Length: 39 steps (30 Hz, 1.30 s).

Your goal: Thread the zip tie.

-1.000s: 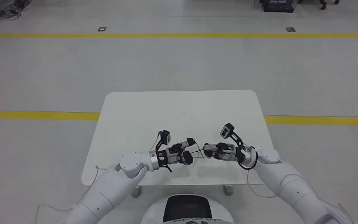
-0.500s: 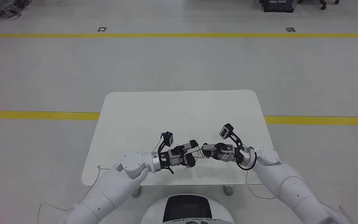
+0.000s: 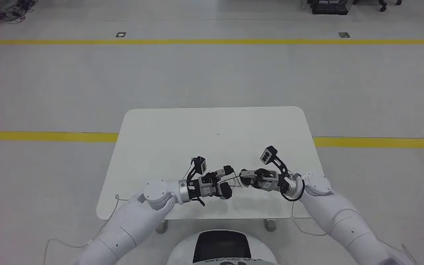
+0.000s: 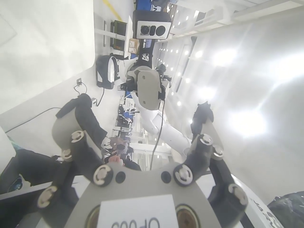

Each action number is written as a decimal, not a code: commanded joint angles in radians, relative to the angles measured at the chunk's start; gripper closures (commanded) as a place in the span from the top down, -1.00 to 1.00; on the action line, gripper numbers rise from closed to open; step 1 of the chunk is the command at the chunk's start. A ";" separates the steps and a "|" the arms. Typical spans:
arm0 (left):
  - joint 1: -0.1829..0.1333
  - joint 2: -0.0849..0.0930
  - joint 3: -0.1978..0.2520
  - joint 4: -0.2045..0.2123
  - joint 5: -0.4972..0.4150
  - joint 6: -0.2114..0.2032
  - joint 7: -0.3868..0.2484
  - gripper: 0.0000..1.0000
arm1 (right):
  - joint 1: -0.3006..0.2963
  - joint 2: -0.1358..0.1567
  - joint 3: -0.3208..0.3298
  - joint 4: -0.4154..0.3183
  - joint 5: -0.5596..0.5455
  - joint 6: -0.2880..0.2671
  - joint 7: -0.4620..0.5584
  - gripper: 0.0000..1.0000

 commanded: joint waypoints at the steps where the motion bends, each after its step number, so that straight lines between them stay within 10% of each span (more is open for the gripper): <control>1: -0.002 0.000 0.002 0.002 -0.001 -0.001 -0.001 1.00 | 0.000 -0.002 0.001 0.002 -0.002 0.001 0.002 -1.00; 39: -0.018 -0.003 0.009 0.036 -0.058 -0.007 -0.036 0.84 | 0.022 -0.039 0.012 0.059 -0.053 0.047 0.014 -1.00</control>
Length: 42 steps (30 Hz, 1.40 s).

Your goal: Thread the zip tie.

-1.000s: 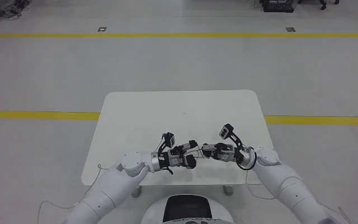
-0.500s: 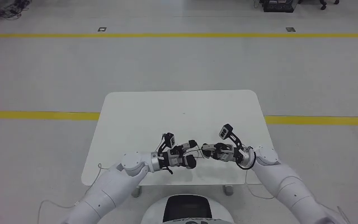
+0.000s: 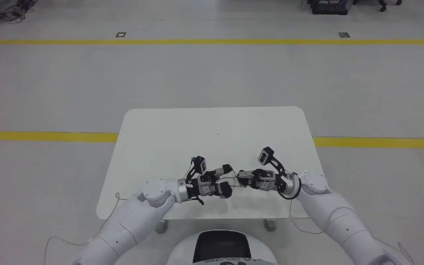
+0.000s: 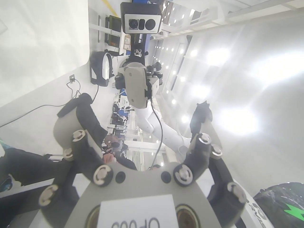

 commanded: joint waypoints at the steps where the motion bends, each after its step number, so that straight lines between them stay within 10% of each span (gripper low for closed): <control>1: 0.000 0.000 0.000 0.001 -0.002 0.000 -0.001 0.78 | 0.001 -0.001 0.001 0.003 -0.002 0.001 -0.001 -1.00; 9: -0.003 0.000 0.003 0.003 -0.002 -0.002 -0.003 0.04 | 0.004 -0.007 0.006 0.013 -0.012 0.008 0.002 -1.00; 42: 0.003 0.005 0.001 -0.004 0.033 -0.015 0.024 -0.78 | 0.019 -0.025 0.008 0.040 -0.064 0.068 0.024 -1.00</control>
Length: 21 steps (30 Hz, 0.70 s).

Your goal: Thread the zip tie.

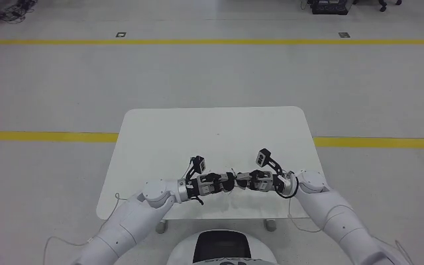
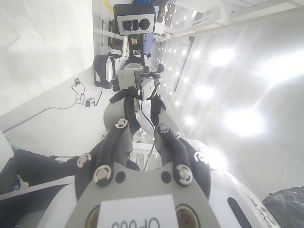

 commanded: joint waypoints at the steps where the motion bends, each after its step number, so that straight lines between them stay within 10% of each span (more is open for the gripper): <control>1: 0.000 0.000 0.000 -0.001 0.001 0.000 0.001 -0.82 | 0.001 -0.001 0.000 0.001 -0.003 0.003 0.000 -1.00; 21: 0.002 0.002 0.004 -0.010 0.020 0.005 0.019 -0.86 | 0.000 -0.008 0.007 0.006 -0.020 0.009 0.008 -1.00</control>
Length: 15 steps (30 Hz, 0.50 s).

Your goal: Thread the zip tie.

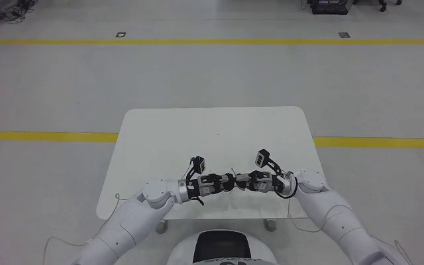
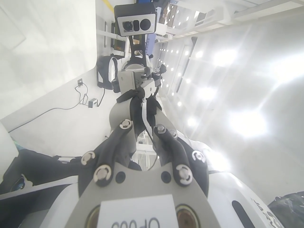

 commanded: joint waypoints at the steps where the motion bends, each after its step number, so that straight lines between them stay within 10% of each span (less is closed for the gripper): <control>1: 0.000 0.000 0.000 0.000 0.000 0.000 0.001 -0.86 | 0.000 0.000 0.001 0.001 -0.002 0.001 0.001 -1.00; 15: -0.001 0.000 0.004 0.002 -0.002 0.002 0.006 -0.96 | -0.001 -0.004 0.007 0.006 -0.009 0.004 0.007 -1.00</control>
